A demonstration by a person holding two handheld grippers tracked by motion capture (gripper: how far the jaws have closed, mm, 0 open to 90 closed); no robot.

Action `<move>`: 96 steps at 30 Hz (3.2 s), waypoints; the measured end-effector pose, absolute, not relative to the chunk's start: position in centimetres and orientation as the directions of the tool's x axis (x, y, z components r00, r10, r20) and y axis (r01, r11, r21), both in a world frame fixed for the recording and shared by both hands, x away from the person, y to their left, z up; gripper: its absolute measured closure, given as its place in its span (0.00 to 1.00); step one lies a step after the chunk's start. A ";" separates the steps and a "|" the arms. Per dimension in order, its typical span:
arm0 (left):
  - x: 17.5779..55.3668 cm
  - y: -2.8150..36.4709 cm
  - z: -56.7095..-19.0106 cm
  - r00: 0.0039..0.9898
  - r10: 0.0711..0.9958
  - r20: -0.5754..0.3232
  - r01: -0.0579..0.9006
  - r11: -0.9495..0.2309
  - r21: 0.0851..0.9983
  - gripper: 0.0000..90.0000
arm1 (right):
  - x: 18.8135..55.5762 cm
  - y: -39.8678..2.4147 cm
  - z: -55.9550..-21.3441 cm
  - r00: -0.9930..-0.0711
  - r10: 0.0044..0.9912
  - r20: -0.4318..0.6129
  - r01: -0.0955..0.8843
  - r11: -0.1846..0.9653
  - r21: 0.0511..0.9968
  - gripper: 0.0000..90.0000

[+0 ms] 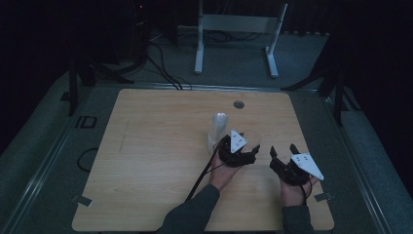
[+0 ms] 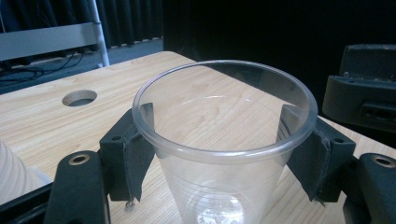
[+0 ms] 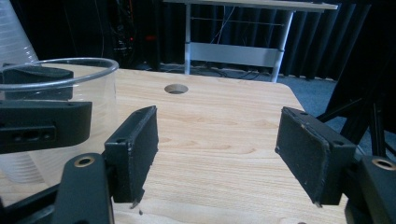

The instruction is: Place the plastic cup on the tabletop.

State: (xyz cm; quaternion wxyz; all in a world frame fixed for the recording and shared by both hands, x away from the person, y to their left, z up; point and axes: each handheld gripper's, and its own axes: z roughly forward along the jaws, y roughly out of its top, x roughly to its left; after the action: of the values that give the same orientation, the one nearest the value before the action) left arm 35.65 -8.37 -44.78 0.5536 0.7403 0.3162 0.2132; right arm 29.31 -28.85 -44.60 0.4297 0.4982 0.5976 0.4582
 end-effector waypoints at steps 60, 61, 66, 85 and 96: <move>35.9 -7.8 -47.4 0.686 0.728 -0.012 0.259 -0.228 0.939 0.31 | 29.3 -28.9 -44.7 -0.135 0.989 -0.053 0.208 0.081 0.975 0.32; 35.9 -7.9 -47.5 0.686 0.727 -0.014 0.260 -0.227 0.938 0.31 | 29.3 -28.9 -44.7 -0.135 0.989 -0.053 0.209 0.081 0.975 0.32; 36.0 -7.9 -47.7 0.684 0.729 -0.013 0.265 -0.232 0.936 0.31 | 29.2 -28.9 -44.7 -0.136 0.989 -0.053 0.210 0.081 0.974 0.32; 35.7 -7.9 -48.3 0.691 0.723 -0.007 0.265 -0.243 0.933 0.31 | 29.2 -28.9 -44.6 -0.135 0.989 -0.053 0.207 0.080 0.975 0.32; 35.4 -8.0 -48.5 0.706 0.708 -0.009 0.274 -0.261 0.926 0.27 | 29.2 -28.9 -44.7 -0.134 0.990 -0.054 0.207 0.082 0.975 0.32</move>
State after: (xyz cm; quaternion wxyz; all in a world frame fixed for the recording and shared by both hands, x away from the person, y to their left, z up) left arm 35.45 -8.03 -48.55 0.5166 0.7656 0.3207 0.2102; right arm 29.24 -28.91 -44.65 0.4277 0.5001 0.5982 0.4572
